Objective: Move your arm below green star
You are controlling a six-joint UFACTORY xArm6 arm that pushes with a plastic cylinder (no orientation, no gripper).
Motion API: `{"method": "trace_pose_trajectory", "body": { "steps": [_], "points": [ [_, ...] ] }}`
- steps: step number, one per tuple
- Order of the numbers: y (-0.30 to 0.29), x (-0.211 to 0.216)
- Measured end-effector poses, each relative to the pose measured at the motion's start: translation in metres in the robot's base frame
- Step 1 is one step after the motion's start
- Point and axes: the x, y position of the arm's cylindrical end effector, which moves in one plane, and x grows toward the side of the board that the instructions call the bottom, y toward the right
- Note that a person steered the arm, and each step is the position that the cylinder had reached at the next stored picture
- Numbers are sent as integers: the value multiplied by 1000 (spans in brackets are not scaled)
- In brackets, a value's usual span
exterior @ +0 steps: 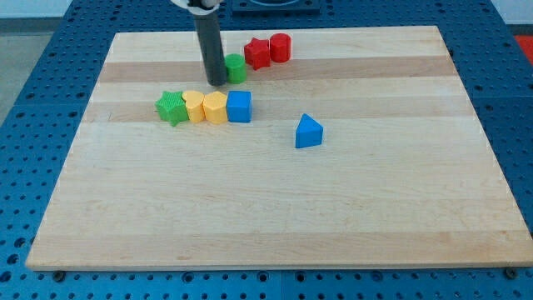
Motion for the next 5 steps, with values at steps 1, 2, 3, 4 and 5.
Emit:
{"method": "trace_pose_trajectory", "body": {
  "steps": [1, 2, 3, 4, 5],
  "points": [
    [17, -21],
    [19, -33],
    [16, -22],
    [-21, -1],
    [-59, 0]
  ]
}}
